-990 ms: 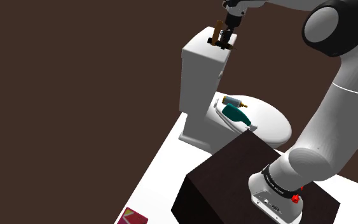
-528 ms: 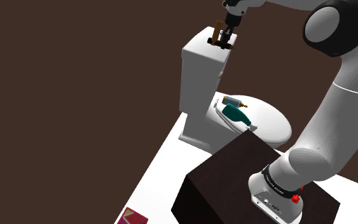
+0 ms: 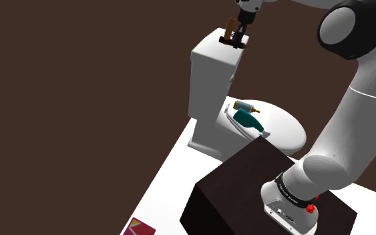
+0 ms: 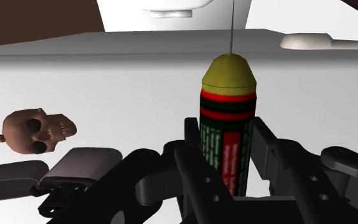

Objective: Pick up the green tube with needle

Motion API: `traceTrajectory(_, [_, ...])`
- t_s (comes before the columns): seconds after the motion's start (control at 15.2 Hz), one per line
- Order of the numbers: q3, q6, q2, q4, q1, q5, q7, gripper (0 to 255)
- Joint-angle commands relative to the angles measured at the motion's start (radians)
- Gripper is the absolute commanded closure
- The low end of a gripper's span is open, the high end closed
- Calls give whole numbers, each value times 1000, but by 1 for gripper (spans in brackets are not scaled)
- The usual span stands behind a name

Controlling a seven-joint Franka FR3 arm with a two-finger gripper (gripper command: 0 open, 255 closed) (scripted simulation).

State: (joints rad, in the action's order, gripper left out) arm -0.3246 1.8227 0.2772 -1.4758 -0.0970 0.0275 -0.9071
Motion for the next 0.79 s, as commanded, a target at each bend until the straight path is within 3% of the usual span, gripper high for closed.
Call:
traceTrajectory(0.0, [-1, -28, 4, 33, -2, 1, -2, 255])
traceTrajectory(0.73, [-3, -164, 31, 194, -15, 11, -11, 255])
